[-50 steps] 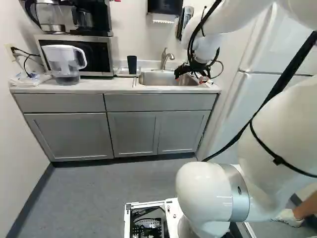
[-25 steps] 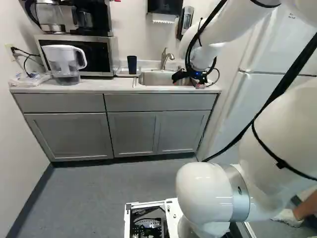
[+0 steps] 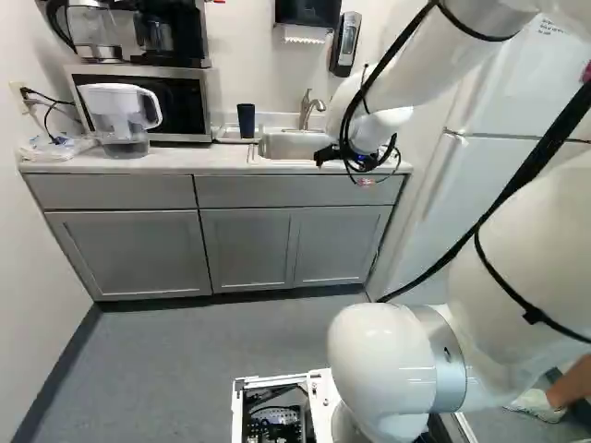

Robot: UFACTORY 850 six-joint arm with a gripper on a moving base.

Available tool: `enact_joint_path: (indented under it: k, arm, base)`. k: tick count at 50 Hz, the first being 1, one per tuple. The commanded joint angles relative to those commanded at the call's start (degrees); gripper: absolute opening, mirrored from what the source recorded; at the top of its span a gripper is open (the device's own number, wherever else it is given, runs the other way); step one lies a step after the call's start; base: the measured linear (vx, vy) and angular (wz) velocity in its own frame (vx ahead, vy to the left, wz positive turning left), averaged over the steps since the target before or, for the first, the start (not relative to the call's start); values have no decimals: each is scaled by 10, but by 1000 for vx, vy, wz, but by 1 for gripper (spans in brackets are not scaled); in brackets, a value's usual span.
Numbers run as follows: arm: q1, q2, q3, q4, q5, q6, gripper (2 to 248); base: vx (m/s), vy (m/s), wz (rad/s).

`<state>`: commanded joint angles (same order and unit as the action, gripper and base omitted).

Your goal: Rinse the cup and place it in the tray

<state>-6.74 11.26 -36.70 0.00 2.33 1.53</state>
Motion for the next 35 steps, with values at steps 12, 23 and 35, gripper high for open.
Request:
enact_joint_path:
  k: [12,23,35]
  arm:
    - [11,8,52,0,78,-3,247]
    - [22,15,102,0,153,-5,247]
    - [32,23,151,0,227,-7,247]
  base:
    - [0,0,0]
    - [0,0,0]
    - [0,0,0]
